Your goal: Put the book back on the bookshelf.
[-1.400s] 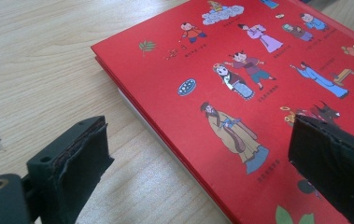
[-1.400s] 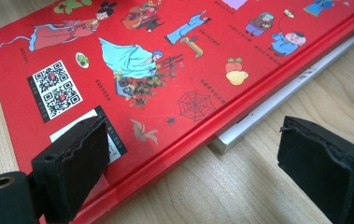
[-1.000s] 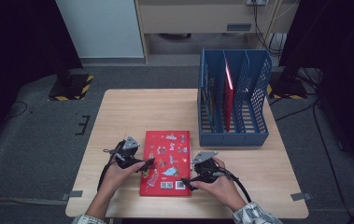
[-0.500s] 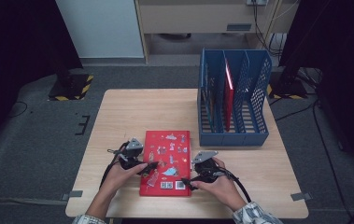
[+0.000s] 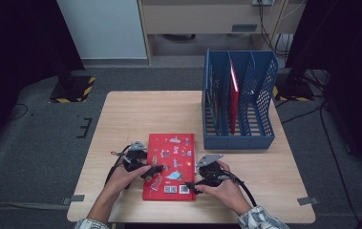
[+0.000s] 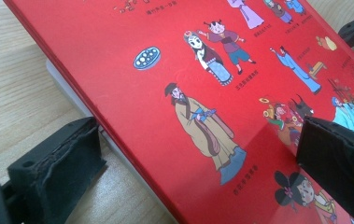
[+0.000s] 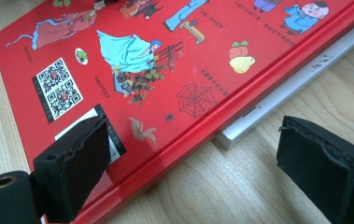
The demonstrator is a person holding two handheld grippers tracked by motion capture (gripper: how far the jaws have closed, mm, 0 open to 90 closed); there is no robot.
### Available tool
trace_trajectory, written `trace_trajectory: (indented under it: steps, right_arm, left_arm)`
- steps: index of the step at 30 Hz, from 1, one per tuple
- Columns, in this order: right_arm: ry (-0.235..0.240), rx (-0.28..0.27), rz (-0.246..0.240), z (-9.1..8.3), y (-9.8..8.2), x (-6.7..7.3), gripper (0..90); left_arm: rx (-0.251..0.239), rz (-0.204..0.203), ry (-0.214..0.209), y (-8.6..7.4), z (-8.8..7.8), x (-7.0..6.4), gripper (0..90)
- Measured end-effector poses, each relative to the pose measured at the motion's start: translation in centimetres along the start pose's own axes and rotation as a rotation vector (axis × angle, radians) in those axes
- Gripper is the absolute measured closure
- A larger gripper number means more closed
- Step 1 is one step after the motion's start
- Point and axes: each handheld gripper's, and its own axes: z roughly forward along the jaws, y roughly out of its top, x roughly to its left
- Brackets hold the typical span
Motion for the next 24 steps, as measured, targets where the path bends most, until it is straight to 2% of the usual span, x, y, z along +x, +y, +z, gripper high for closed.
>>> trace_trajectory:
  steps: [2, 6, 9, 16, 20, 24]
  right_arm:
    - [0.010, -0.001, 0.016, 0.2, 0.1, -0.1, 9.5]
    - [0.022, -0.023, 0.013, 0.7, 0.5, -0.3, 9.7]
    - [0.037, -0.022, 0.037, 1.1, 0.8, -0.6, 8.6]
    - [0.022, -0.032, 0.029, 1.4, 1.1, -0.6, 6.4]
    - [0.019, -0.028, 0.038, 1.5, 1.4, -0.7, 6.0]
    - [0.012, -0.024, 0.042, 1.6, 1.5, -0.7, 6.1]
  left_arm:
    - [0.003, 0.001, 0.006, 0.1, 0.0, -0.1, 0.0]
    - [0.005, 0.013, 0.015, 0.2, -0.1, -0.2, 1.8]
    - [0.004, 0.008, 0.018, 0.2, -0.2, -0.1, 3.5]
    - [0.000, -0.004, 0.024, 0.3, -0.4, -0.1, 6.6]
    - [-0.003, -0.025, 0.024, 0.4, -0.5, 0.0, 9.6]
    - [-0.005, -0.020, 0.031, 0.6, -0.7, 0.1, 13.2]
